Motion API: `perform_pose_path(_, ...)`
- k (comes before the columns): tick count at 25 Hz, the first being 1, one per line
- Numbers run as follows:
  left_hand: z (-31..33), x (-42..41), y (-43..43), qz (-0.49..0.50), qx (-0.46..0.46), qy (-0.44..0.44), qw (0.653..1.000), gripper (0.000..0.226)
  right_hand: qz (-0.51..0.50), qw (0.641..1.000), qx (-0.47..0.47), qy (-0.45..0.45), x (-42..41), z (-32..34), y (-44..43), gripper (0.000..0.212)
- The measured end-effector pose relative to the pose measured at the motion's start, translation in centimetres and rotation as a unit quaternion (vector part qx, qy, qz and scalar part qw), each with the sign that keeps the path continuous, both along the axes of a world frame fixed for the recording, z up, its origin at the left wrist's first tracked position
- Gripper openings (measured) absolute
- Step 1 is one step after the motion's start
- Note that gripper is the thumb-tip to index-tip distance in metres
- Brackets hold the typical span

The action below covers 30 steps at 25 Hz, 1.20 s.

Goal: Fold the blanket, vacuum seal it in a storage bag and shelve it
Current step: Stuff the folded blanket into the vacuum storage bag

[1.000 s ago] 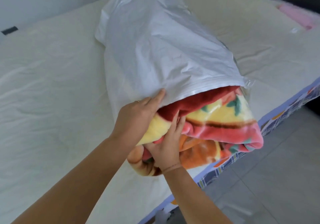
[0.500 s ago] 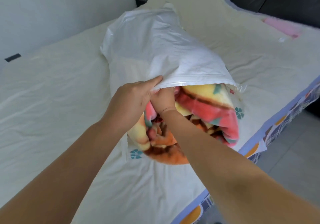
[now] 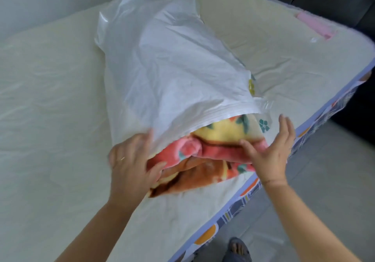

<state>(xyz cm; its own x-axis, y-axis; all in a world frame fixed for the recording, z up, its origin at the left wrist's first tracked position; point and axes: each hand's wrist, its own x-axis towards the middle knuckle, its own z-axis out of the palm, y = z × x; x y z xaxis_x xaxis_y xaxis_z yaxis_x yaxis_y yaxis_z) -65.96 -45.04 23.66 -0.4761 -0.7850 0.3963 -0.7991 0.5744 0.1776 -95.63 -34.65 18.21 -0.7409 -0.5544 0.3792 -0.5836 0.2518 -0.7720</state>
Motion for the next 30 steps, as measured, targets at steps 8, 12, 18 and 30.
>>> perform_pose_path(8, -8.7, 5.2, 2.9, 0.257, 0.265, 0.229, 0.901, 0.053, 0.122, 0.982, 0.141, 0.039, -10.0, -0.1, -4.8, 0.092)
perform_pose_path(12, -10.6, 4.5, 2.6, 0.315, 0.229, 0.208, 0.897, 0.027, 0.158, 0.973, 0.092, 0.138, -10.1, 1.3, -5.6, 0.081)
perform_pose_path(18, -9.1, 2.8, 2.6, 0.317, 0.149, 0.222, 0.91, 0.024, 0.196, 0.919, 0.176, 0.295, -9.5, 1.4, -6.8, 0.063)
perform_pose_path(30, 1.0, -1.3, 4.5, 0.165, -0.015, 0.12, 0.979, 0.059, 0.21, 0.903, 0.181, 0.328, -2.5, 7.5, -1.6, 0.088)
